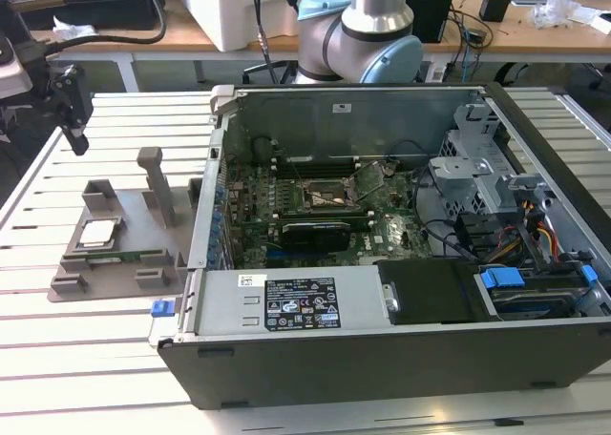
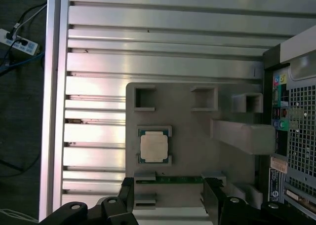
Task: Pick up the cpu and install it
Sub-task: 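Pick up the cpu and move it towards the insertion slot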
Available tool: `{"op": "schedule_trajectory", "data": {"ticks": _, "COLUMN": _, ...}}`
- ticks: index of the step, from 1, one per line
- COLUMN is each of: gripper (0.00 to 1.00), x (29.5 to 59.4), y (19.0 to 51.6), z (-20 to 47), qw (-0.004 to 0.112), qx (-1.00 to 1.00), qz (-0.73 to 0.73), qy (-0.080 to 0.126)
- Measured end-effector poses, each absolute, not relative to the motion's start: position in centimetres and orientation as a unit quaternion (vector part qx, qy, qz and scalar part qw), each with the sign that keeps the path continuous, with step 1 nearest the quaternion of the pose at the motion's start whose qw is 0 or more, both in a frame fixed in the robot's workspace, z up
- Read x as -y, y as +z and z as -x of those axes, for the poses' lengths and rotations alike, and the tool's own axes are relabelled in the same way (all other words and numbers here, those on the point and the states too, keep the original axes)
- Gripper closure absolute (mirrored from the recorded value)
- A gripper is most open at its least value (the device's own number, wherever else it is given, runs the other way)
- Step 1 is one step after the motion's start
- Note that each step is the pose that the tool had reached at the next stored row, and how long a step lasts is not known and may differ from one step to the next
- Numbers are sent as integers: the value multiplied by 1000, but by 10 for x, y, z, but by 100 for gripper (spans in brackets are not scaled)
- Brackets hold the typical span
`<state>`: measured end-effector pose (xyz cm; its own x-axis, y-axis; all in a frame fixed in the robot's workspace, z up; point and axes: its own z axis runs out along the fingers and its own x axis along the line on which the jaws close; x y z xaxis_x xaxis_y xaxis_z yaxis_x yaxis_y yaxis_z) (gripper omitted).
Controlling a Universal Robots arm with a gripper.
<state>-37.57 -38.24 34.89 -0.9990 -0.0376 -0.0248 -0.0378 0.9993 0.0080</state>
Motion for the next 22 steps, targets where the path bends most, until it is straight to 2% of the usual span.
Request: {"op": "schedule_trajectory", "data": {"ticks": 22, "gripper": 33, "x": 382, "y": 338, "z": 376, "qw": 12, "qx": -1000, "qz": 19, "qy": 4}}
